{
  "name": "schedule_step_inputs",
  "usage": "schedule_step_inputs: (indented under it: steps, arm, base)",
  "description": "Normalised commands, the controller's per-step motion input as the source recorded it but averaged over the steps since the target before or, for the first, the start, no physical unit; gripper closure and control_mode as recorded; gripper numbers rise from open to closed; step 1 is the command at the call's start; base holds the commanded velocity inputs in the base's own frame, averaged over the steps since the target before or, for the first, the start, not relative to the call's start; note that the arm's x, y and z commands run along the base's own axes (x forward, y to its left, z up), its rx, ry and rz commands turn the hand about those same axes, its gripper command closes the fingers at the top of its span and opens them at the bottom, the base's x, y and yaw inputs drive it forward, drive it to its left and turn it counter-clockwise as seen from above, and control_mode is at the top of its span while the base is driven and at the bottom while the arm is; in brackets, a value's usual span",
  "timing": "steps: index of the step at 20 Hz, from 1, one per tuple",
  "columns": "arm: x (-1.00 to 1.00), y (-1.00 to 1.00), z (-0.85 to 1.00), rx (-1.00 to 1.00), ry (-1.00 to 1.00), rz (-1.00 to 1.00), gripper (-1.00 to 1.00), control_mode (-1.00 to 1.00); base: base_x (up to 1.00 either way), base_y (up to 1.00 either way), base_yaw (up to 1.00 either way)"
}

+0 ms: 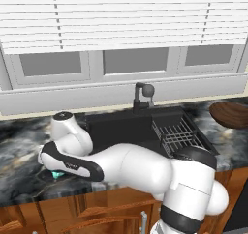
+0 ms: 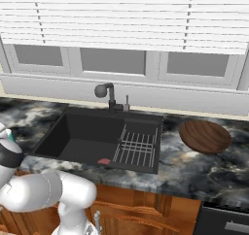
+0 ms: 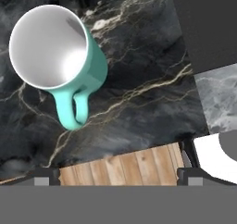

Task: Pick the mug and place it in the sink. Pick the bowl and place it in the open cabinet and then close the cabinet.

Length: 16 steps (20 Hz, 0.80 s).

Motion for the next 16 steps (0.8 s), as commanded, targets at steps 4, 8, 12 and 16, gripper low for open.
schedule_step_inputs:
  steps: [4,8,12,16]
  arm:
    - [0.02,0.06,-0.06,0.00,0.00,0.00,-1.00,-1.00]
    - [0.03,0.11,-0.12,0.00,0.00,0.00,-1.00,-1.00]
    - [0.06,0.10,-0.12,0.00,0.00,0.00,-1.00,-1.00]
    - [0.08,0.04,-0.14,0.00,0.00,0.00,-1.00,-1.00]
  base:
    - [0.00,0.00,0.00]
    - [0.00,0.00,0.00]
    - [0.00,0.00,0.00]
    - [0.00,0.00,0.00]
